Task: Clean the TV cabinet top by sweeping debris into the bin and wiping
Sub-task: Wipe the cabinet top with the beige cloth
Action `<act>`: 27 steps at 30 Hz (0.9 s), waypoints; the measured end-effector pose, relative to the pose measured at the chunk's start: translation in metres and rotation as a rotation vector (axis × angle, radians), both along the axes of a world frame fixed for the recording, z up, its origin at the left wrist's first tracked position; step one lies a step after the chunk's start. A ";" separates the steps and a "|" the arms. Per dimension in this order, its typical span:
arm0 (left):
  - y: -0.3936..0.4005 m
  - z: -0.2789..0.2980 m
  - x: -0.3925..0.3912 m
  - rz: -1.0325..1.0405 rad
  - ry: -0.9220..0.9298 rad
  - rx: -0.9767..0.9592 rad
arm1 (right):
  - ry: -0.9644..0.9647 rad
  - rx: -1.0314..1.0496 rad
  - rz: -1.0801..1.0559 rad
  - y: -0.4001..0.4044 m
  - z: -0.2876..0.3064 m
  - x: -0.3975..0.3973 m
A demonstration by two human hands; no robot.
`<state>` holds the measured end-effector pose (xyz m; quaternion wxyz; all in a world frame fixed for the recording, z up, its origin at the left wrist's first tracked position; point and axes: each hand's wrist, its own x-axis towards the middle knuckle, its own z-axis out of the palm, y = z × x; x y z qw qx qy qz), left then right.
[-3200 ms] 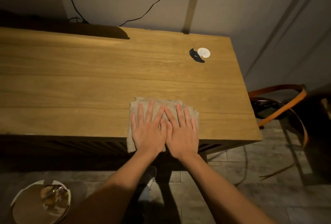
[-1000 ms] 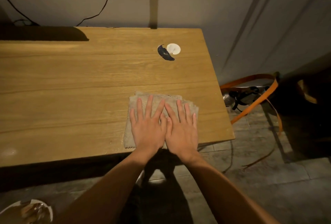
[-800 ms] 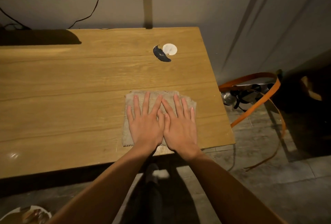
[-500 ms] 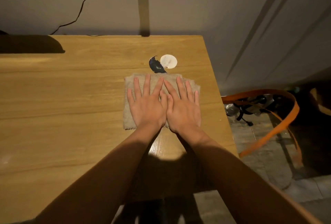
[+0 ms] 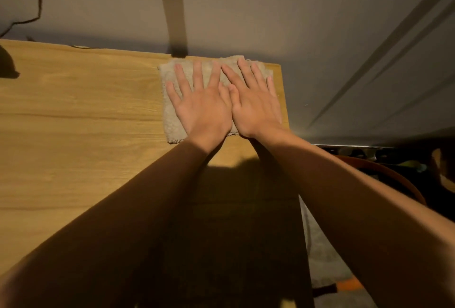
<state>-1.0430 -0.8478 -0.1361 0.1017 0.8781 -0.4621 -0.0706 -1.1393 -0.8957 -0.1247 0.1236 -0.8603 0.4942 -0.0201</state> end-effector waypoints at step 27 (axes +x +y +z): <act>0.090 0.005 -0.057 -0.366 0.000 0.021 | -0.066 0.046 -0.178 0.099 0.003 -0.084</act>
